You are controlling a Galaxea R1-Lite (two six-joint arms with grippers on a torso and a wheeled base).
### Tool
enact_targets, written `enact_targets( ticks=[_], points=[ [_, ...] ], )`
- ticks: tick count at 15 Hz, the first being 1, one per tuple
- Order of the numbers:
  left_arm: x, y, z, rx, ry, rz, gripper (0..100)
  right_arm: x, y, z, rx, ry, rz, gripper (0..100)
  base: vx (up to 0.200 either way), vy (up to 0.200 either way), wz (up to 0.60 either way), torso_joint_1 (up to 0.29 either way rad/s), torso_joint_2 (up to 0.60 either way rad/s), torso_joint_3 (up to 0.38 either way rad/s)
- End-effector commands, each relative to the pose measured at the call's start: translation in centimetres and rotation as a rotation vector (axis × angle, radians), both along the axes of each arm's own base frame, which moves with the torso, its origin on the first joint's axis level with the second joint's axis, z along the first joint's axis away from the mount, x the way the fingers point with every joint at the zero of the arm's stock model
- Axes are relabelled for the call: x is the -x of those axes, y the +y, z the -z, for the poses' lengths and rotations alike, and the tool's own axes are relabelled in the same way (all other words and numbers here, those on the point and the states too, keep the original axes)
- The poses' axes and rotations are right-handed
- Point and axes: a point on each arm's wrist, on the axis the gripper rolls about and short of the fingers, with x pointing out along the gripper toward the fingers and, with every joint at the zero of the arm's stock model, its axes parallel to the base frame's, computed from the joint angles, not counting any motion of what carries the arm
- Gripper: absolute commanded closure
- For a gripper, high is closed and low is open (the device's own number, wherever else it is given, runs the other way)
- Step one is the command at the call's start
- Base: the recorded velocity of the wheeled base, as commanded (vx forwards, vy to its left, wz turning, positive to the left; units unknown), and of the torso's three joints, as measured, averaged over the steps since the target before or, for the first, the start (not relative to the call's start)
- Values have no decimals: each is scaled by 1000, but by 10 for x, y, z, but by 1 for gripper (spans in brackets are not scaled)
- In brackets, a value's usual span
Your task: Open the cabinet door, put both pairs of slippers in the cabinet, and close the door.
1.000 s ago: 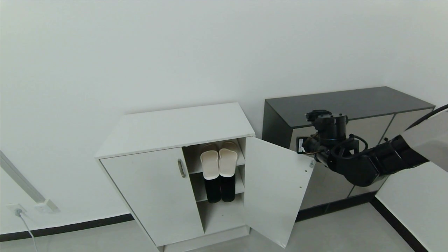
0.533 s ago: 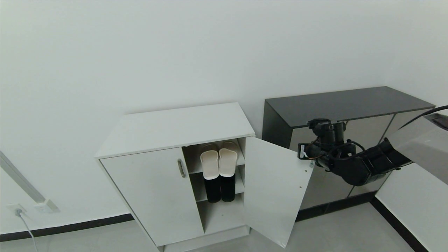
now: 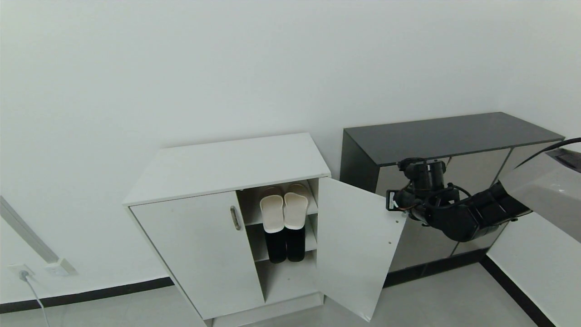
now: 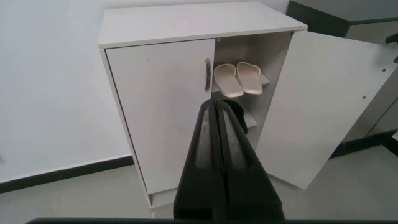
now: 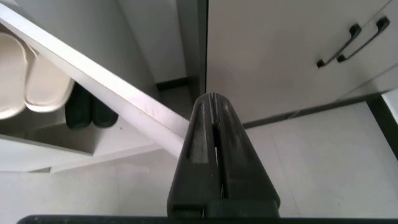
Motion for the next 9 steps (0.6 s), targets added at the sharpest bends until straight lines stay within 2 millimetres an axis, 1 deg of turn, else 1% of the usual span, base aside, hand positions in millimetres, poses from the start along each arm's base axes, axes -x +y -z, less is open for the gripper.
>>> enact_targets(
  ticks=[1, 6, 9],
  points=[
    [0, 0, 0, 1, 1, 0, 100, 1, 2, 2, 3, 7, -5, 100, 0, 0, 0, 0, 0, 0],
    [0, 0, 0, 1, 1, 0, 100, 8, 8, 6, 12, 26, -24, 100, 0, 0, 0, 0, 0, 0],
    [0, 0, 0, 1, 1, 0, 100, 23, 19, 1, 17, 31, -63, 100, 0, 0, 0, 0, 0, 0]
  ],
)
